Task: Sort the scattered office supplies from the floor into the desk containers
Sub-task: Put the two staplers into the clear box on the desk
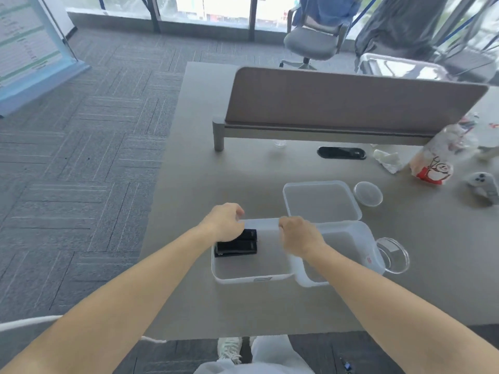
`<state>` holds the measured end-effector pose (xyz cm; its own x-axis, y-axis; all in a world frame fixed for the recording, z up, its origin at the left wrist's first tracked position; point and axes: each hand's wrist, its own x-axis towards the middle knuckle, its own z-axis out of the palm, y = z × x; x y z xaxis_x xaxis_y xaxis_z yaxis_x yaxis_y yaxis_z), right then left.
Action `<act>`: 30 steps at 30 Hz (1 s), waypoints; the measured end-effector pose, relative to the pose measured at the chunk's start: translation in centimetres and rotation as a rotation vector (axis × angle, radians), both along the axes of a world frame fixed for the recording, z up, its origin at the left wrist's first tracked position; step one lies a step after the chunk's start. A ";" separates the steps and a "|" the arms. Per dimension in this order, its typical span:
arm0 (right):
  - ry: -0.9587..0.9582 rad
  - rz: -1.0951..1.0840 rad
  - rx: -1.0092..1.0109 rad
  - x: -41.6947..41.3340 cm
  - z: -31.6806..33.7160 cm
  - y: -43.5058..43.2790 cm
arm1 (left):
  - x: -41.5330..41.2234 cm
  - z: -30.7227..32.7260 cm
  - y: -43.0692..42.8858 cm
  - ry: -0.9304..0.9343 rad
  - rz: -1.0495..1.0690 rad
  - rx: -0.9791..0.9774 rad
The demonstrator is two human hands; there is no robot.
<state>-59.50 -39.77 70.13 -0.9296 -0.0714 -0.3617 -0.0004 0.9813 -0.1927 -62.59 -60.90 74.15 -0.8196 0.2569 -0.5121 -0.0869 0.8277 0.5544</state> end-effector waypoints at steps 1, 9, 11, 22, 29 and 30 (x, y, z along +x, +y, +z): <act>0.005 -0.020 0.042 0.3 1.3 1.2 | 0.0 0.4 1.1 0.019 -0.036 0.037; 0.045 -0.348 0.254 6.3 12.4 12.2 | 4.2 4.1 14.0 0.034 -0.404 0.271; 0.074 -0.423 0.268 8.8 14.1 14.7 | 6.3 5.5 16.9 0.071 -0.492 0.287; 0.345 -0.711 0.240 28.1 4.2 24.4 | 20.4 -1.9 29.2 0.357 -0.852 0.198; 0.074 -0.911 0.225 48.1 -12.5 22.4 | 36.4 -14.4 32.8 0.367 -1.069 0.238; 0.029 -0.935 0.178 50.8 -15.2 21.5 | 38.8 -16.4 32.4 0.367 -1.102 0.231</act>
